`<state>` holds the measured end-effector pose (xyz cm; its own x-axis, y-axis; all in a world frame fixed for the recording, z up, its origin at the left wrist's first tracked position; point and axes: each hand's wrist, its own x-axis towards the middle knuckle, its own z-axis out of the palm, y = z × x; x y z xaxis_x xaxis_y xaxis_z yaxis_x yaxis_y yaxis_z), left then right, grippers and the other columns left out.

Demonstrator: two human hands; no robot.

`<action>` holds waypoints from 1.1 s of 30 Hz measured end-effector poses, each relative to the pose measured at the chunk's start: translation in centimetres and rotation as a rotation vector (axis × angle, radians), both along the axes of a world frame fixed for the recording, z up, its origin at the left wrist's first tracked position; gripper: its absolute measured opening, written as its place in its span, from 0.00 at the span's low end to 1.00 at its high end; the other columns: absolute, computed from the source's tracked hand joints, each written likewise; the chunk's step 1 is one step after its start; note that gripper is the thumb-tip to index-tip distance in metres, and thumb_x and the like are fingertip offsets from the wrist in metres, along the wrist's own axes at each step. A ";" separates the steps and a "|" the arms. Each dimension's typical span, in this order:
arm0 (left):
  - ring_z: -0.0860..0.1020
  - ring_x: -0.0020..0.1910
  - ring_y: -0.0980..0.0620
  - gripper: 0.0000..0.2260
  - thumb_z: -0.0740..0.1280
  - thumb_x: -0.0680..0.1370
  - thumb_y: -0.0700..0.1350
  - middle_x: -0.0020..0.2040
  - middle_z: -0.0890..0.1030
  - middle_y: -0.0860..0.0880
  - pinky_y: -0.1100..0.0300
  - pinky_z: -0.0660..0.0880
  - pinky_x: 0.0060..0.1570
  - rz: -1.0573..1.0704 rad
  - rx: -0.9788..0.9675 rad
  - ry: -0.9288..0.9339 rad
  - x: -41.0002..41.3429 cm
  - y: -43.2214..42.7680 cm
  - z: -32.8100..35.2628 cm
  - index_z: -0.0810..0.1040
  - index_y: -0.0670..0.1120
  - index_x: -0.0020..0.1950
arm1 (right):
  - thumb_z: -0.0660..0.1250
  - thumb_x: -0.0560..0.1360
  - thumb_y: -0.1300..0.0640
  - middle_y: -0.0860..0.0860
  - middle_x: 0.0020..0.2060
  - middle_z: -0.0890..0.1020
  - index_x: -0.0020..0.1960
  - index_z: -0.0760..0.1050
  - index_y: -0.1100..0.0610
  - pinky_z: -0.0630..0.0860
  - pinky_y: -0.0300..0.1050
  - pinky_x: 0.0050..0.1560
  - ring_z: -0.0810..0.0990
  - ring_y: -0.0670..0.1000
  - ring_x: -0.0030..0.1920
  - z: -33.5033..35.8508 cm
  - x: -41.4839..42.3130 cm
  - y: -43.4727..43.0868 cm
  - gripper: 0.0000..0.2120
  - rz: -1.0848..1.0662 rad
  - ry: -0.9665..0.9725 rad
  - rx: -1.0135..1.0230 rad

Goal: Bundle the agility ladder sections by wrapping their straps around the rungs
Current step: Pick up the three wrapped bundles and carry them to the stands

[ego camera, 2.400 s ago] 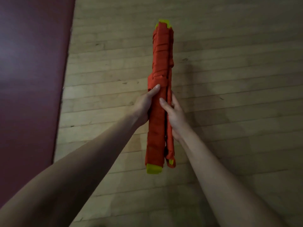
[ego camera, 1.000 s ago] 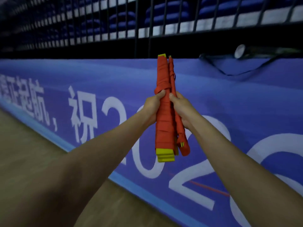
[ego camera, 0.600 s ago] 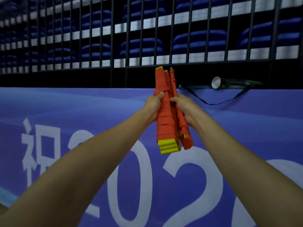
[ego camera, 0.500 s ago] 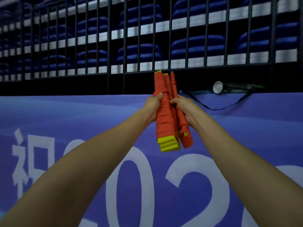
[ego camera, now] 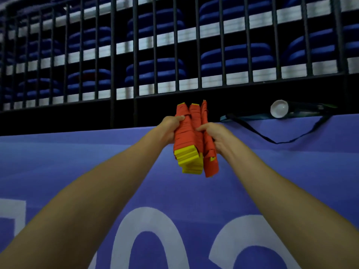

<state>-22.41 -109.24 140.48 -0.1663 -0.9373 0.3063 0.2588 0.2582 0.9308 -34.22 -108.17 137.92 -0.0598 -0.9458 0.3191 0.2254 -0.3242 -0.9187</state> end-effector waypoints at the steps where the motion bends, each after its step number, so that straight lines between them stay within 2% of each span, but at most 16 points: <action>1: 0.75 0.35 0.47 0.10 0.58 0.83 0.41 0.40 0.76 0.42 0.49 0.73 0.48 -0.005 0.003 -0.011 -0.1 -1.4 0.3 0.72 0.38 0.44 | 0.53 0.78 0.69 0.58 0.28 0.81 0.46 0.72 0.64 0.78 0.43 0.25 0.80 0.52 0.22 0.3 -0.1 -1.3 0.09 0.001 0.002 -0.007; 3: 0.75 0.35 0.47 0.11 0.57 0.83 0.41 0.40 0.76 0.41 0.50 0.72 0.49 0.005 0.013 -0.034 -0.4 -4.0 0.9 0.72 0.38 0.44 | 0.54 0.78 0.70 0.59 0.31 0.80 0.48 0.72 0.64 0.78 0.43 0.24 0.80 0.53 0.22 0.9 -0.5 -3.7 0.09 -0.013 -0.008 -0.020; 8: 0.75 0.36 0.47 0.09 0.57 0.83 0.42 0.40 0.76 0.41 0.51 0.72 0.51 0.007 0.001 -0.065 -0.7 -8.9 2.3 0.72 0.38 0.48 | 0.56 0.77 0.72 0.59 0.30 0.80 0.48 0.72 0.65 0.76 0.41 0.21 0.79 0.52 0.23 2.7 -1.4 -8.1 0.08 -0.062 0.011 -0.058; 11: 0.76 0.38 0.46 0.11 0.57 0.83 0.42 0.43 0.77 0.41 0.49 0.74 0.50 0.016 -0.026 -0.081 -0.7 -11.1 3.1 0.72 0.38 0.46 | 0.55 0.77 0.72 0.56 0.22 0.80 0.43 0.71 0.64 0.76 0.40 0.20 0.79 0.51 0.21 3.6 -1.8 -10.2 0.09 -0.079 0.034 -0.072; 13: 0.77 0.42 0.45 0.10 0.57 0.83 0.42 0.47 0.78 0.40 0.49 0.78 0.44 0.058 -0.040 -0.116 -0.6 -13.2 3.5 0.75 0.39 0.52 | 0.55 0.77 0.72 0.55 0.21 0.79 0.44 0.71 0.64 0.75 0.40 0.19 0.79 0.51 0.20 4.2 -2.0 -11.5 0.09 -0.099 0.046 -0.066; 16: 0.78 0.41 0.48 0.14 0.57 0.83 0.42 0.47 0.78 0.44 0.59 0.79 0.28 0.005 -0.043 -0.150 -0.3 -16.4 4.1 0.72 0.40 0.66 | 0.55 0.78 0.71 0.55 0.20 0.78 0.45 0.70 0.62 0.73 0.38 0.18 0.78 0.49 0.19 5.3 -2.2 -12.7 0.08 -0.134 0.107 -0.051; 17: 0.78 0.38 0.49 0.13 0.58 0.83 0.42 0.44 0.79 0.45 0.61 0.77 0.26 0.013 -0.063 -0.184 0.1 -16.0 4.1 0.73 0.40 0.65 | 0.55 0.79 0.70 0.55 0.19 0.77 0.43 0.69 0.62 0.72 0.38 0.17 0.77 0.49 0.18 5.7 -2.3 -13.1 0.09 -0.147 0.121 -0.040; 19: 0.79 0.30 0.50 0.08 0.57 0.83 0.40 0.32 0.81 0.45 0.61 0.75 0.22 -0.018 -0.062 -0.225 0.6 -16.7 4.5 0.76 0.40 0.53 | 0.54 0.79 0.69 0.54 0.17 0.75 0.39 0.68 0.62 0.70 0.38 0.15 0.75 0.49 0.16 6.6 -2.2 -14.0 0.12 -0.186 0.139 -0.017; 20: 0.79 0.29 0.50 0.09 0.57 0.83 0.40 0.27 0.81 0.45 0.61 0.76 0.24 -0.002 -0.070 -0.249 0.7 -17.3 4.7 0.75 0.40 0.47 | 0.53 0.80 0.67 0.54 0.17 0.74 0.38 0.67 0.61 0.70 0.37 0.15 0.74 0.50 0.16 7.0 -2.0 -14.3 0.13 -0.202 0.140 -0.010; 21: 0.79 0.34 0.49 0.10 0.57 0.83 0.40 0.29 0.82 0.45 0.60 0.78 0.31 -0.002 -0.085 -0.281 0.8 -18.0 4.9 0.75 0.40 0.47 | 0.53 0.80 0.66 0.54 0.17 0.74 0.37 0.68 0.61 0.70 0.38 0.16 0.74 0.50 0.16 7.3 -1.9 -14.6 0.14 -0.221 0.129 -0.003; 23: 0.81 0.46 0.46 0.10 0.58 0.82 0.40 0.47 0.84 0.42 0.54 0.79 0.48 -0.068 -0.085 -0.274 0.7 -18.2 5.1 0.76 0.37 0.58 | 0.52 0.81 0.65 0.54 0.17 0.73 0.36 0.68 0.60 0.70 0.37 0.16 0.74 0.50 0.17 7.7 -1.7 -14.9 0.16 -0.247 0.138 -0.013; 26: 0.81 0.42 0.48 0.08 0.58 0.80 0.39 0.50 0.80 0.41 0.56 0.80 0.42 -0.185 -0.100 -0.164 1.0 -16.8 5.1 0.77 0.41 0.52 | 0.51 0.82 0.65 0.54 0.16 0.73 0.35 0.67 0.61 0.69 0.35 0.15 0.75 0.51 0.20 8.2 -1.7 -14.6 0.17 -0.228 0.131 -0.011; 27: 0.81 0.44 0.47 0.08 0.59 0.80 0.39 0.51 0.80 0.41 0.53 0.80 0.45 -0.252 -0.112 -0.120 1.1 -16.7 5.1 0.77 0.43 0.51 | 0.51 0.81 0.64 0.54 0.16 0.74 0.35 0.67 0.61 0.70 0.36 0.16 0.75 0.51 0.20 8.1 -1.8 -14.5 0.17 -0.215 0.121 -0.007; 29: 0.81 0.44 0.45 0.08 0.59 0.80 0.40 0.49 0.82 0.41 0.48 0.80 0.47 -0.298 -0.083 -0.048 1.5 -16.2 5.2 0.78 0.44 0.51 | 0.54 0.81 0.63 0.57 0.25 0.80 0.37 0.69 0.60 0.77 0.39 0.23 0.78 0.51 0.23 7.7 -1.7 -14.3 0.15 -0.192 0.102 -0.007; 31: 0.81 0.45 0.44 0.08 0.60 0.79 0.39 0.49 0.82 0.41 0.48 0.81 0.41 -0.314 -0.056 -0.034 2.0 -16.2 5.6 0.79 0.43 0.51 | 0.53 0.81 0.61 0.60 0.43 0.82 0.41 0.71 0.59 0.81 0.45 0.42 0.80 0.52 0.37 7.4 -1.8 -14.2 0.13 -0.165 0.088 -0.033; 33: 0.80 0.54 0.43 0.13 0.59 0.77 0.39 0.57 0.80 0.40 0.46 0.80 0.43 -0.339 -0.029 -0.060 2.3 -15.7 5.9 0.78 0.42 0.57 | 0.53 0.80 0.63 0.57 0.46 0.80 0.45 0.74 0.59 0.80 0.47 0.46 0.78 0.52 0.44 7.3 -2.0 -13.3 0.11 -0.080 0.074 -0.025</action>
